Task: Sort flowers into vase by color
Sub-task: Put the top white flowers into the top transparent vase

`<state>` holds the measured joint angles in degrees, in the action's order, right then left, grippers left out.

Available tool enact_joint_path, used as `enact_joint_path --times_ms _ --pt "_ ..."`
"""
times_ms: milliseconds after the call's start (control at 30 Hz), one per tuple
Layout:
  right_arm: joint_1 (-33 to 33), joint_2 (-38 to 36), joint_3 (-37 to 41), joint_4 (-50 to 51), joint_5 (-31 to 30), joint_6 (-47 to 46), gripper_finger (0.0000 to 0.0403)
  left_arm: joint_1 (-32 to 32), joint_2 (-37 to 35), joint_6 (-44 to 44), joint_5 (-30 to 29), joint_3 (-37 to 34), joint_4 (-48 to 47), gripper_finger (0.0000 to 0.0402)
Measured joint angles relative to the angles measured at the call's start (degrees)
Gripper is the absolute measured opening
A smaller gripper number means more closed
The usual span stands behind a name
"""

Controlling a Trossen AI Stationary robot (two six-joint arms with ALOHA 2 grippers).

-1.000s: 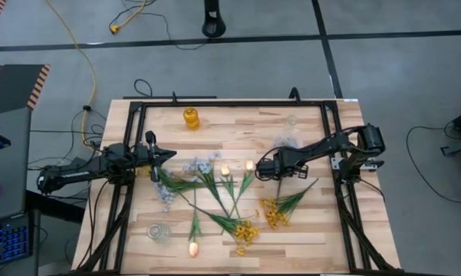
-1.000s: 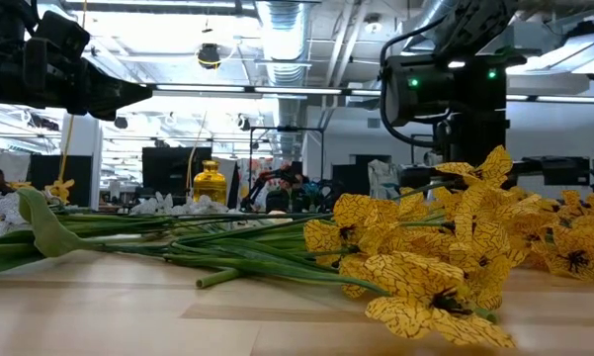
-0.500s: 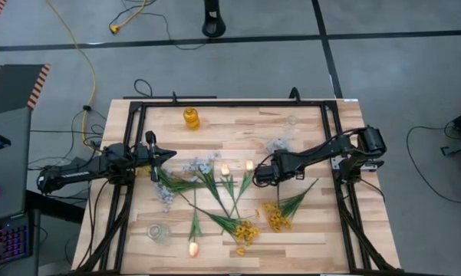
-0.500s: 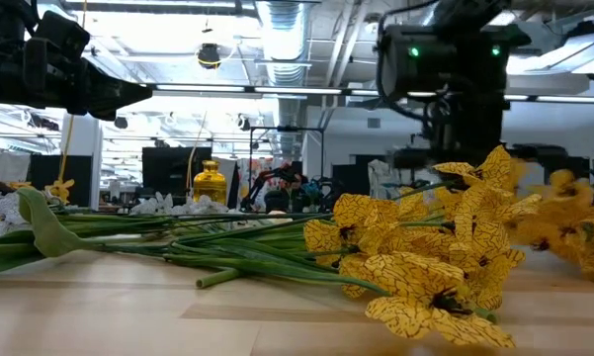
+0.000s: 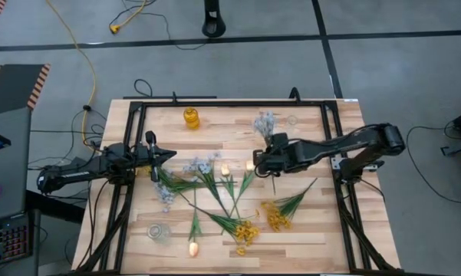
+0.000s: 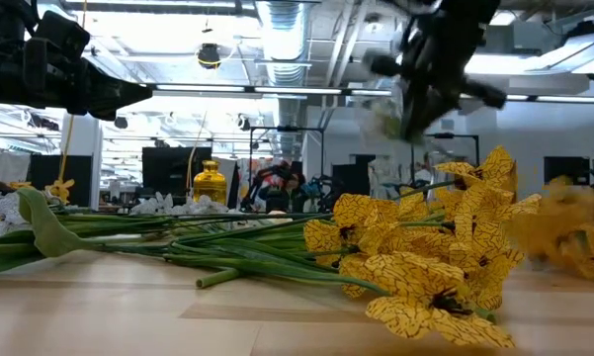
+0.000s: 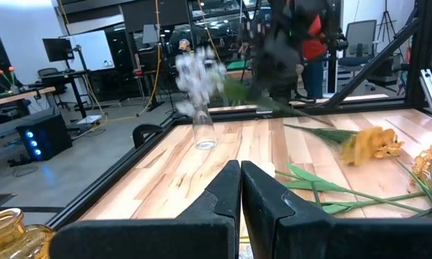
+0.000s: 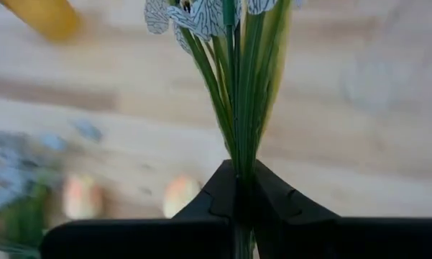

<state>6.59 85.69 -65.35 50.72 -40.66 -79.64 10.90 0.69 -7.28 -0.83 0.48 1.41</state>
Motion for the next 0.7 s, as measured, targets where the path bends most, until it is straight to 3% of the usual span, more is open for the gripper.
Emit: enact_joint_path --times_ms 367,700 --pt "-3.1 -13.9 0.0 -2.9 -22.1 22.9 0.0051 0.0 0.0 0.0 0.0 0.0 0.0 0.0" --pt "-12.1 -16.5 0.0 -12.7 -24.4 46.0 0.0051 0.0 0.0 0.0 0.0 0.0 0.0 0.0"
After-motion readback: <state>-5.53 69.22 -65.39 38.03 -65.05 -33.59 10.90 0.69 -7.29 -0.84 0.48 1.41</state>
